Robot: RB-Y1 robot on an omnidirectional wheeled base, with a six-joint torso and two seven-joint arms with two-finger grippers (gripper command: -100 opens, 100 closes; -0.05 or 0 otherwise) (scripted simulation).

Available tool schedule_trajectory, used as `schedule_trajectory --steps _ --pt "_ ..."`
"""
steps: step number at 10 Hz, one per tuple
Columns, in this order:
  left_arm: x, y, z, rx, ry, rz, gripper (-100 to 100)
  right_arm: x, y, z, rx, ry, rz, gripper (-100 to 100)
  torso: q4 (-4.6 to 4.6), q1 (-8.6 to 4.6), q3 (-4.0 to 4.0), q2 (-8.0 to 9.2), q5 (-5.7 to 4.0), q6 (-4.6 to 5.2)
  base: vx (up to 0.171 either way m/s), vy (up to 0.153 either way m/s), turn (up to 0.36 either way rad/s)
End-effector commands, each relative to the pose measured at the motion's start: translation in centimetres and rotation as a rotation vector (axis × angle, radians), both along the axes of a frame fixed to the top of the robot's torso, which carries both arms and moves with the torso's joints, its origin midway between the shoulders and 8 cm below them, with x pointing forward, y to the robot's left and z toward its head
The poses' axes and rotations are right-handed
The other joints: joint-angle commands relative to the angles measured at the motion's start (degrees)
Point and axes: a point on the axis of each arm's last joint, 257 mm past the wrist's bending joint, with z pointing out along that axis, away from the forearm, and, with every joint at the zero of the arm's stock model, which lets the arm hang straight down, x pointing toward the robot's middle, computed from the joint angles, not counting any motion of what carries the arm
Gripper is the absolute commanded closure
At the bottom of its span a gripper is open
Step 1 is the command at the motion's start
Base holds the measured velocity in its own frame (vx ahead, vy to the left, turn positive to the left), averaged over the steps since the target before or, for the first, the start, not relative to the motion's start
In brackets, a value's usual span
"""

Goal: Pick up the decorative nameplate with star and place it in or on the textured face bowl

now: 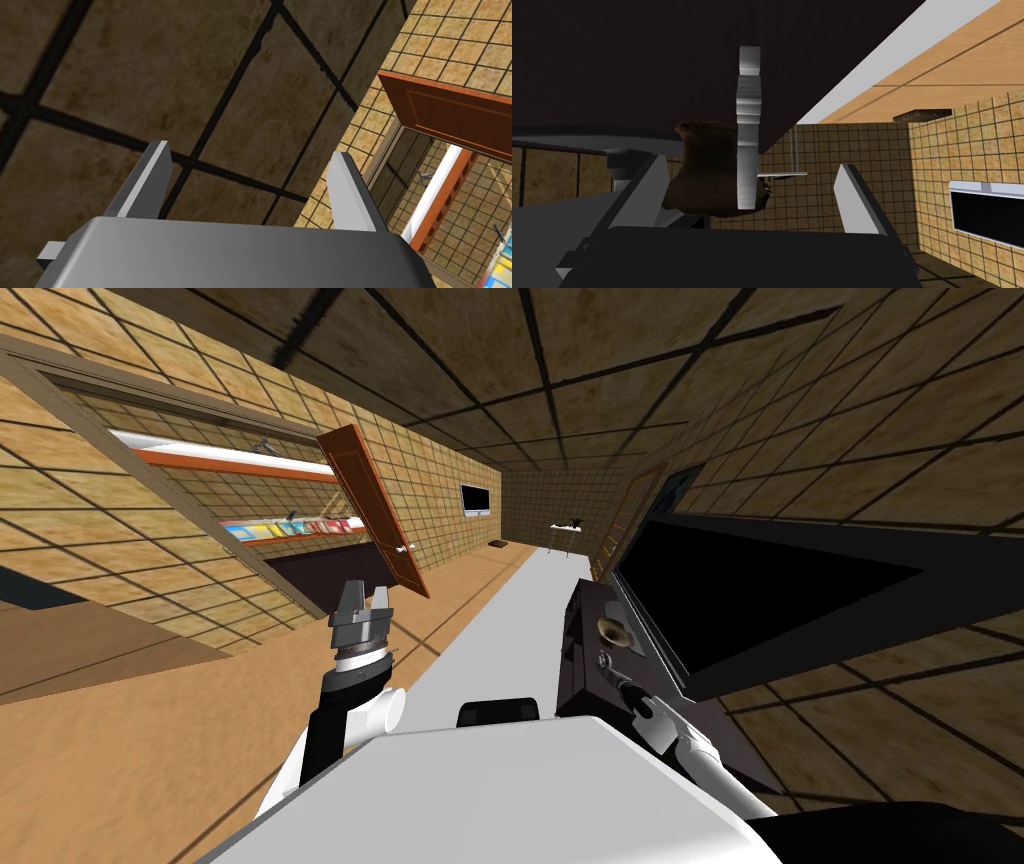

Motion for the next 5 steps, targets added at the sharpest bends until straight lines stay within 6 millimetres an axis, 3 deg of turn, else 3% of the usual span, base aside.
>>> schedule_trajectory --steps 1,2,3,4,5 --pt "0.0 0.0 0.0 0.0 0.0 0.0 0 -0.8 -1.3 -0.3 -0.028 0.033 -0.022 -100 0.0 0.0 0.0 0.0 0.0 0.0 0.065 0.013 0.064" --pt "0.0 0.0 0.0 0.0 0.0 0.0 0 -0.4 -0.8 -0.3 -0.016 0.019 -0.013 -100 0.0 0.03 0.01 0.02 -0.01 -0.01 0.029 0.007 0.014" --pt "0.0 0.0 0.0 0.0 0.0 0.0 0 -0.5 -0.9 -0.4 -0.019 0.022 -0.015 0 0.02 0.03 0.07 0.14 0.0 0.01 0.006 0.001 -0.002" --pt "0.0 0.0 0.0 0.0 0.0 0.0 0 0.9 -1.4 -0.2 -0.025 0.008 -0.026 -100 0.05 0.01 0.13 0.23 -0.01 0.01 -0.045 -0.011 0.09" --pt "0.0 0.0 0.0 0.0 0.0 0.0 0 1.7 -1.7 -0.2 -0.028 -0.002 -0.034 -100 0.08 -0.03 0.21 0.38 -0.02 -0.02 -0.119 -0.032 0.168"
